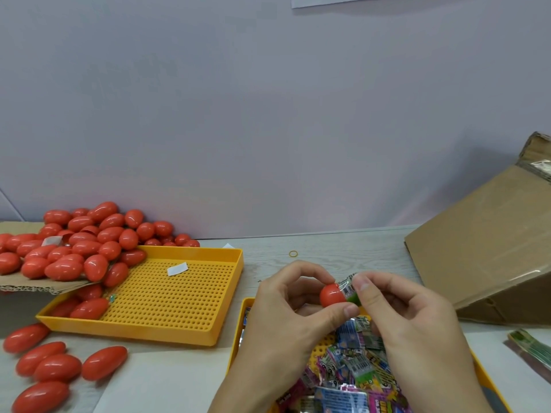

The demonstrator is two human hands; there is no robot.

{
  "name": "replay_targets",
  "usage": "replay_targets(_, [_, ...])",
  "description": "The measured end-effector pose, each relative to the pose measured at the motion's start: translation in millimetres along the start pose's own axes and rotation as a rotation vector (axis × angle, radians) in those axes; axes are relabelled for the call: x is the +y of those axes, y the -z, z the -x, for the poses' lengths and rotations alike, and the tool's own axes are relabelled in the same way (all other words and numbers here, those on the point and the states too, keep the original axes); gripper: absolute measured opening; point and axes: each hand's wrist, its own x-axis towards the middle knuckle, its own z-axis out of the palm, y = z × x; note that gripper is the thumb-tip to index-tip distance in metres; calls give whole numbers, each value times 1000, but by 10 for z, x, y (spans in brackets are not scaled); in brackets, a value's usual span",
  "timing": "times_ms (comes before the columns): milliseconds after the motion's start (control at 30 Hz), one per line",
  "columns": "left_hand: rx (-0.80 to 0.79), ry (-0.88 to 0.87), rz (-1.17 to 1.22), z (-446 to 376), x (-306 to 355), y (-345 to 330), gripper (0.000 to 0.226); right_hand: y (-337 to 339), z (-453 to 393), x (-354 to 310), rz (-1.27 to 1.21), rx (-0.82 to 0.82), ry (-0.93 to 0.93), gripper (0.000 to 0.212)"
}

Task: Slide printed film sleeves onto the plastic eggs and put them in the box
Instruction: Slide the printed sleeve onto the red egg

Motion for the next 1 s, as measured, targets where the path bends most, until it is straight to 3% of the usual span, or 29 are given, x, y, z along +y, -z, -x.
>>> replay_targets(467, [41,-40,-63,-5,-58,-7,32,-3,3,-43,-24,-48,-20,14])
replay_targets(767, [25,-59,-79,-7,-75,-10,31,5,11,-15,21,-45,20,28])
replay_targets(867, [20,-62,-105,-12,-92,-18,31,20,-5,16,48,-32,-10,6])
replay_targets(1000, [20,-63,-106,-16,-101,-18,31,47,-31,59,21,-52,-52,10])
